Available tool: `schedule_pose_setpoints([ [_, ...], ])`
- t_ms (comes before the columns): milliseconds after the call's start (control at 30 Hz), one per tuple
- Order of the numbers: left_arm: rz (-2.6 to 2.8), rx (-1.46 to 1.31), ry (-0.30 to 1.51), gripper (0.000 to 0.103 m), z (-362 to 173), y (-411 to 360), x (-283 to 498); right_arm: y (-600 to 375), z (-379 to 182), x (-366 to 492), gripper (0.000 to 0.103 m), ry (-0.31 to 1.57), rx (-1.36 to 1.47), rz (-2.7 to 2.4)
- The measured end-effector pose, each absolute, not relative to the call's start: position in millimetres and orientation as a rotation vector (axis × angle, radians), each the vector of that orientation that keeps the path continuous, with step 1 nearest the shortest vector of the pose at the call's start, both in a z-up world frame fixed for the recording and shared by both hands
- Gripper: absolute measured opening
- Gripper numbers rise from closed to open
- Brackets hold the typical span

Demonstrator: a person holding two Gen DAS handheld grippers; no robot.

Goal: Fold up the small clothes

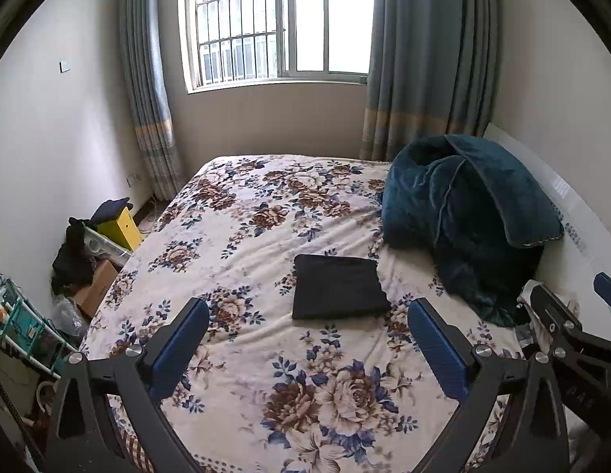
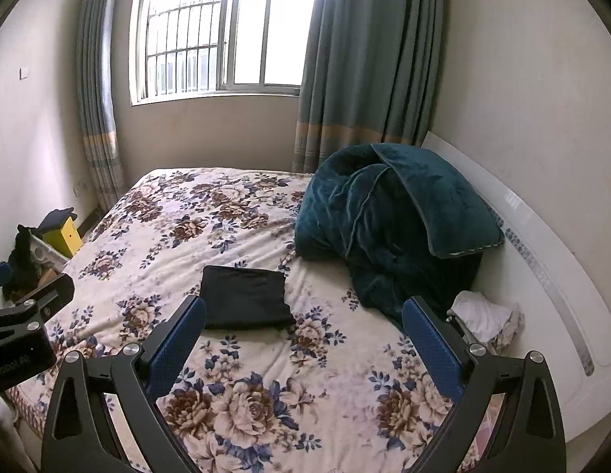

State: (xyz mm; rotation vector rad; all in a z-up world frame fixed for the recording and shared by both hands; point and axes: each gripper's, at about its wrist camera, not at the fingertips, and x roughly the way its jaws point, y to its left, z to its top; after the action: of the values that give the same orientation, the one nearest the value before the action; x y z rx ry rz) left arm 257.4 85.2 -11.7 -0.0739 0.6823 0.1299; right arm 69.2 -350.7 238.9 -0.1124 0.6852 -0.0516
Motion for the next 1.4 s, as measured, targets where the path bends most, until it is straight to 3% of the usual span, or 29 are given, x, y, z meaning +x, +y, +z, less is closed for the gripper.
schedule_pose_setpoints([
  [1400,0.130,-0.065,0.648,0.103,5.4,79.9,254.2,-363.7,248.3,71.4,0.103,0.661,-0.079,-0.024],
])
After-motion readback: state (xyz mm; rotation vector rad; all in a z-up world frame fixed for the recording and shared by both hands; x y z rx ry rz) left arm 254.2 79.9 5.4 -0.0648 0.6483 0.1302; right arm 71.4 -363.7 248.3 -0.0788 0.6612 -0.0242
